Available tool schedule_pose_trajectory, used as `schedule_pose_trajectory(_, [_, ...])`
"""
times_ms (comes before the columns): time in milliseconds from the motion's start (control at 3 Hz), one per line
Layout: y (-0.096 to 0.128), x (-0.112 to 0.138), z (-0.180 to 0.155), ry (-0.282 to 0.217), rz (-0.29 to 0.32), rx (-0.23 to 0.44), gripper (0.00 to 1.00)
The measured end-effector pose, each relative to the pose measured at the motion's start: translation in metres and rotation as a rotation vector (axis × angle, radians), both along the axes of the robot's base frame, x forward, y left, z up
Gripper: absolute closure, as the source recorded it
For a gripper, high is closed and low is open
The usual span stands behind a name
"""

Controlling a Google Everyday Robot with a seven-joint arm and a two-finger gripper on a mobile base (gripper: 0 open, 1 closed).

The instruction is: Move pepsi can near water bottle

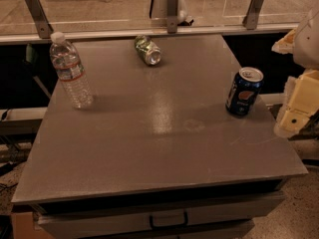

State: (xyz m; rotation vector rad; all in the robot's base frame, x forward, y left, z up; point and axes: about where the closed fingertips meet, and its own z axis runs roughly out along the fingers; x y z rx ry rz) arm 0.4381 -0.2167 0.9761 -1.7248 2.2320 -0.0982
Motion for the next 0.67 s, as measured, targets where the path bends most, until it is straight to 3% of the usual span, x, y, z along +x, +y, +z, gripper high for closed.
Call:
schedule_pose_trajectory(333, [0.0,0.0,0.0,0.0,0.0,0.0,0.0])
schedule_pose_trajectory(667, [-0.0058,0.0077,-0.0034,-0.024,0.009,0.064,0.0])
